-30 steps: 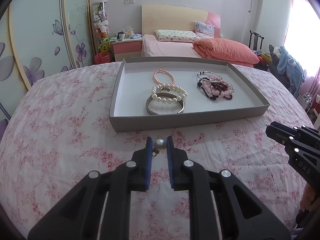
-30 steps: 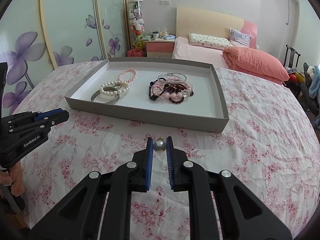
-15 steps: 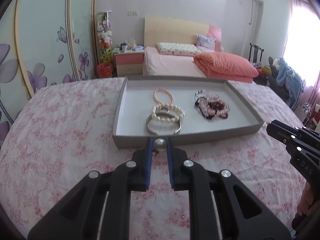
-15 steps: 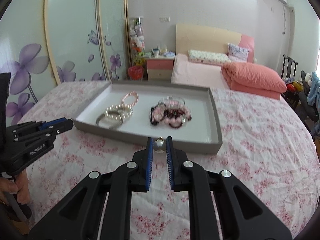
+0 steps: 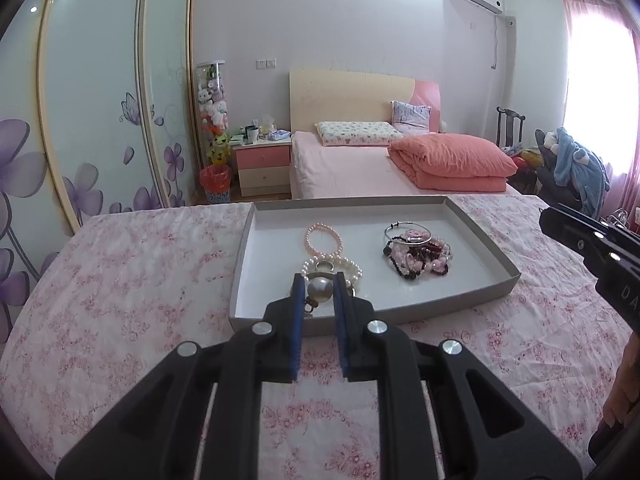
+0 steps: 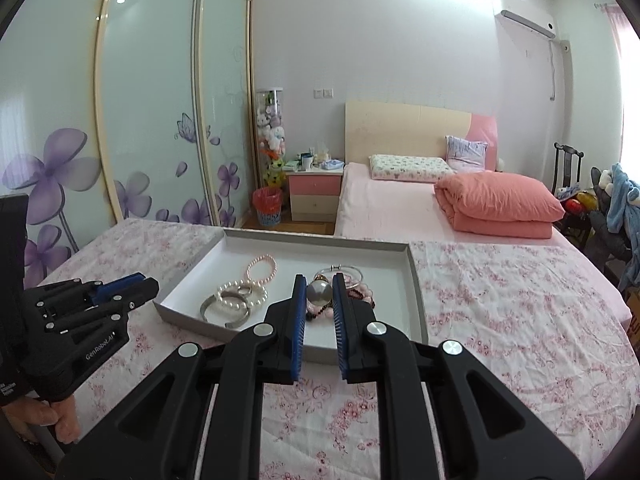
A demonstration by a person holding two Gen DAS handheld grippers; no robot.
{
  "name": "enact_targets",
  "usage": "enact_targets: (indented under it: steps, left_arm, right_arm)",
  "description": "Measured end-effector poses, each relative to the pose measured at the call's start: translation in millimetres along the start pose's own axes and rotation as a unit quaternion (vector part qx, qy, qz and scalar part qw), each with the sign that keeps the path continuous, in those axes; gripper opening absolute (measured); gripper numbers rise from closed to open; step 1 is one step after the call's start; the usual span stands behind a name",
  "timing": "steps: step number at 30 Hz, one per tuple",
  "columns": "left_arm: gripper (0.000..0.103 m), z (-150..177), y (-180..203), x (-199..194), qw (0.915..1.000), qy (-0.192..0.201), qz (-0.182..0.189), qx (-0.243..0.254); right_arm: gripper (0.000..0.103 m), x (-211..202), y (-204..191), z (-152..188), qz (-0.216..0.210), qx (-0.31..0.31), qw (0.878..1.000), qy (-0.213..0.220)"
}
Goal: Organize jewelry
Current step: 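Carry both pearl earrings over the grey tray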
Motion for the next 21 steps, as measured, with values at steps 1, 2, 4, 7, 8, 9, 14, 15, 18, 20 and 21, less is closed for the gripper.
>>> enact_targets:
  steps: [1,2,4,7,8,9,14,15,18,20,21]
  left_arm:
    - [0.015,0,1,0,1.0,0.0,0.0,0.0]
    - [0.015,-1,1,0,1.0,0.001,0.0,-0.001]
    - [0.015,-1,1,1,1.0,0.001,0.0,-0.001]
    - [0.015,-5,1,3,1.0,0.004,-0.001,-0.002]
    - [0.015,-6,1,4,1.0,0.007,-0.001,-0.003]
    - [0.015,-8,2,5,1.0,0.009,-0.002,-0.003]
    - [0.015,-19,4,17,0.9997,0.021,-0.006,-0.004]
    - [0.015,-21,5,21,0.9997,0.022,-0.006,-0.003]
    - [0.015,-28,8,37,0.9998,0.019,-0.003,-0.003]
    - [0.015,-30,11,48,0.9999,0.012,0.001,-0.005]
    - [0.015,-31,12,54,0.9999,0.007,0.005,-0.006]
  right_arm:
    - [0.014,0,0,0,0.0,0.0,1.0,0.002]
    - [0.014,0,1,-1,0.0,-0.001,1.0,0.003]
    - [0.014,0,1,-2,0.001,0.0,1.0,0.005]
    - [0.014,3,2,-4,0.004,0.0,1.0,0.01]
    - [0.014,4,3,-6,0.006,0.001,1.0,0.013]
    - [0.014,5,5,-7,0.008,0.002,1.0,0.015]
    - [0.014,16,11,-17,0.018,0.006,0.999,0.029]
    - [0.014,22,12,-19,0.021,0.005,0.999,0.03]
    - [0.014,36,15,-23,0.024,0.005,0.999,0.029]
    - [0.014,46,18,-24,0.025,0.005,0.999,0.027]
    - [0.014,52,19,-24,0.025,0.006,0.999,0.024]
Point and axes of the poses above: each gripper's, at about its wrist camera, not at the fingertips, and x roughly the way its jaws point, y to its right, z to its underside, the point moved 7 cm from there along x, roughly the way its jaws point, and after that the axes turned 8 degrees about -z, right-handed, at the moved point
